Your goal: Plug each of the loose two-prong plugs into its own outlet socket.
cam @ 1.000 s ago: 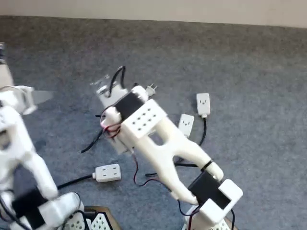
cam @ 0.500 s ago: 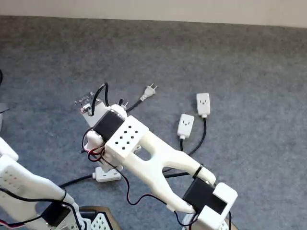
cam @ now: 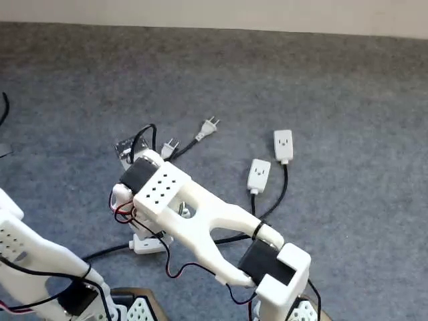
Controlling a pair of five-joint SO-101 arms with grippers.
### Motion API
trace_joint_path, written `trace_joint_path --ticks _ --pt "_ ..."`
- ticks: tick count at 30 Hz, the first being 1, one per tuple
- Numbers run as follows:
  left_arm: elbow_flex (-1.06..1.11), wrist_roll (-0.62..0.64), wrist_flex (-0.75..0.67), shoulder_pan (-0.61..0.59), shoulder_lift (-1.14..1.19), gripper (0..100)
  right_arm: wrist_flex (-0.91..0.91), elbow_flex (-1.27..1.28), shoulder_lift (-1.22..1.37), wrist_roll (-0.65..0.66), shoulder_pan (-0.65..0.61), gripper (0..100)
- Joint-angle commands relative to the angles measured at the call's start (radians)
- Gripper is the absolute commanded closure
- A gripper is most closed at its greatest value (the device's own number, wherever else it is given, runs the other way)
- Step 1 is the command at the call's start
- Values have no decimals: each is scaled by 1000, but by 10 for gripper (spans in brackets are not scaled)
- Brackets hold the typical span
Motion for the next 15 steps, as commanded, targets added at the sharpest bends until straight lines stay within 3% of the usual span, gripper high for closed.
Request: trace_joint_path --ticks 1,15 --pt "-41 -5 -14 -15 -10 546 -7 -12 -15 -18 5 995" --pt "-41 -5 -14 -10 -8 546 31 -124 -10 -48 1 995"
